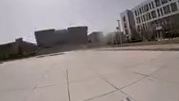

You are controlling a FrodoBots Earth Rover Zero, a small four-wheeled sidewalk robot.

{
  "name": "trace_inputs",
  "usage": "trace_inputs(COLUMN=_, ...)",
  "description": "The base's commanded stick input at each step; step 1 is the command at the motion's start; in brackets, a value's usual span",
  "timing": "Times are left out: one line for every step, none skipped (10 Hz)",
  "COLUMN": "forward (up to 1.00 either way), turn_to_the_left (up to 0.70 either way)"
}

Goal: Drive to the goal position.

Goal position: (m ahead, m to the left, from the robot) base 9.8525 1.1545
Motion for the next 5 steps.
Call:
trace_inputs(forward=0.7, turn_to_the_left=0.0)
trace_inputs(forward=0.7, turn_to_the_left=0.0)
trace_inputs(forward=0.7, turn_to_the_left=0.0)
trace_inputs(forward=0.7, turn_to_the_left=0.0)
trace_inputs(forward=0.7, turn_to_the_left=0.0)
